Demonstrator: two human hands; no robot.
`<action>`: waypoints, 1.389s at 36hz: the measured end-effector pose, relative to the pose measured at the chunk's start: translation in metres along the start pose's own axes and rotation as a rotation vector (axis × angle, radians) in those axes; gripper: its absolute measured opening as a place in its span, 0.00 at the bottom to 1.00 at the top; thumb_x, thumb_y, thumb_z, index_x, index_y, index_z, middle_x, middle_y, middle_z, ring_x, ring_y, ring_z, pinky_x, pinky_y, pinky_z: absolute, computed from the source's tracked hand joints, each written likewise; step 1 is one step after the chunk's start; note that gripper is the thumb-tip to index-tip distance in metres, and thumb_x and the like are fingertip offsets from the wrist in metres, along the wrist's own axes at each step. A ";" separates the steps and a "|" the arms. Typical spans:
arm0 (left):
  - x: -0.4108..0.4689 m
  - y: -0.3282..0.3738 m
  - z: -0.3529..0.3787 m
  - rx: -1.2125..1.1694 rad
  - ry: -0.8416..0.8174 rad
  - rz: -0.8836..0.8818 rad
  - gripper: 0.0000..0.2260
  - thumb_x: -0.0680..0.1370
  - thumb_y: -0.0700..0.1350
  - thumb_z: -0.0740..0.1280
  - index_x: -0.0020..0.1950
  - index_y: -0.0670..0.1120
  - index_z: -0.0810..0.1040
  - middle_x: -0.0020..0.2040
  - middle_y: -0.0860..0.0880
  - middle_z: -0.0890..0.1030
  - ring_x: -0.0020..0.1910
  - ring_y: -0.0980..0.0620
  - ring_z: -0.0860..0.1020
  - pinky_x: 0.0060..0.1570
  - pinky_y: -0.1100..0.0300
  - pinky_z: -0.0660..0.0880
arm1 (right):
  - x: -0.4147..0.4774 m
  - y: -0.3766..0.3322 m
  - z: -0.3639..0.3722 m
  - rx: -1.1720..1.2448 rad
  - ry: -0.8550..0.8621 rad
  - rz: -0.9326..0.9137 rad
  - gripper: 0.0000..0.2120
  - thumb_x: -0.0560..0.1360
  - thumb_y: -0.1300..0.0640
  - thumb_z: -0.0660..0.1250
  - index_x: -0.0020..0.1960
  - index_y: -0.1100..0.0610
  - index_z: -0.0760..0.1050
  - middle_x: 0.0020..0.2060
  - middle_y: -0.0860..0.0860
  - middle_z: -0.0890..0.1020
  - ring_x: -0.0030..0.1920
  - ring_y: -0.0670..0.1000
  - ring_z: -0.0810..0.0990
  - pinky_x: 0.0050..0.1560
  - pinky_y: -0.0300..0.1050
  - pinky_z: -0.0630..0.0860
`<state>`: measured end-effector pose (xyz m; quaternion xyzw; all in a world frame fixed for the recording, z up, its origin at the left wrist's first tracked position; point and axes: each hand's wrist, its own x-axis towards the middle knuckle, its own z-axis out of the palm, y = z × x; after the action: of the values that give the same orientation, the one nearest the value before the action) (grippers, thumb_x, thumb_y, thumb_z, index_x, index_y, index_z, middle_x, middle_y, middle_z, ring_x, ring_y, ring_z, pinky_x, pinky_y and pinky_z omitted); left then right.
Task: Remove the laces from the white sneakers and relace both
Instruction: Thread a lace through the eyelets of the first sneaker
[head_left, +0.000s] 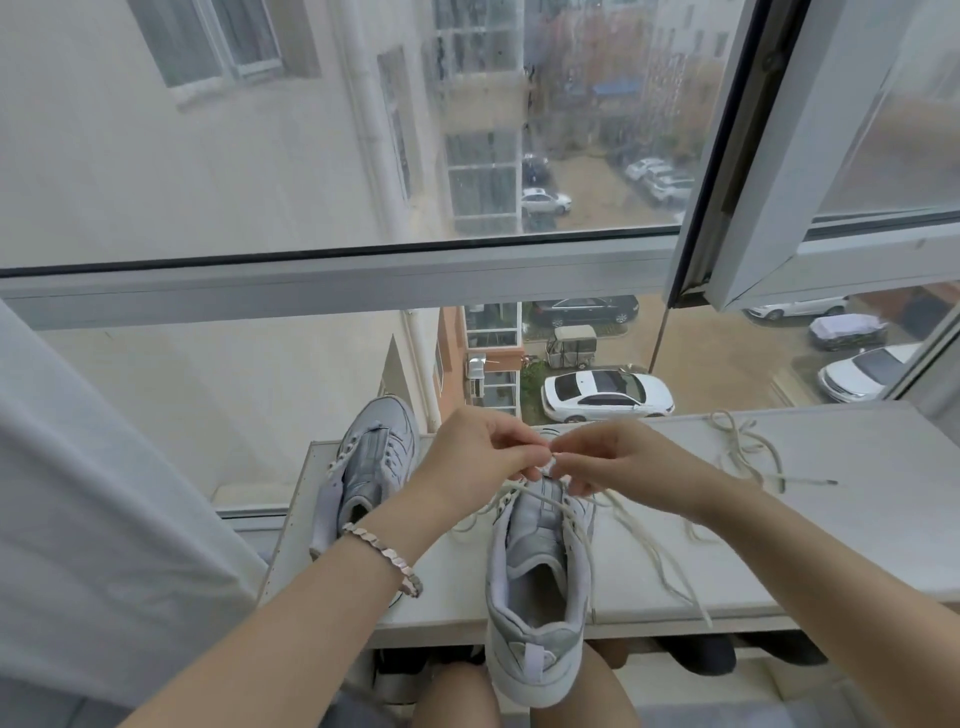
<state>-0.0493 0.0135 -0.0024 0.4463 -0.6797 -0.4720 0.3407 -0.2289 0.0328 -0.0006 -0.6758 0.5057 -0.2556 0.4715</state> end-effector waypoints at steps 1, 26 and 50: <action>0.001 0.000 0.002 -0.001 0.020 0.021 0.12 0.70 0.35 0.72 0.36 0.52 0.82 0.28 0.53 0.81 0.30 0.57 0.80 0.34 0.70 0.74 | 0.001 -0.002 0.002 0.036 -0.024 -0.011 0.06 0.77 0.57 0.65 0.47 0.53 0.81 0.37 0.50 0.84 0.33 0.43 0.79 0.38 0.33 0.76; -0.017 -0.014 -0.024 0.510 -0.059 -0.047 0.12 0.69 0.46 0.53 0.28 0.49 0.72 0.25 0.54 0.73 0.27 0.58 0.67 0.33 0.64 0.62 | 0.034 0.043 0.037 -0.324 0.202 0.177 0.09 0.76 0.53 0.65 0.45 0.52 0.84 0.38 0.51 0.84 0.31 0.43 0.74 0.36 0.38 0.71; -0.008 -0.037 0.016 0.519 0.157 -0.293 0.02 0.69 0.46 0.72 0.39 0.52 0.80 0.36 0.58 0.77 0.41 0.56 0.77 0.34 0.67 0.68 | 0.043 0.031 0.036 -0.314 0.189 0.045 0.09 0.73 0.65 0.66 0.46 0.56 0.84 0.43 0.49 0.83 0.45 0.46 0.78 0.53 0.38 0.74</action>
<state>-0.0500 0.0201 -0.0424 0.6467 -0.6776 -0.2906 0.1951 -0.1974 0.0058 -0.0493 -0.7026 0.5963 -0.2254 0.3162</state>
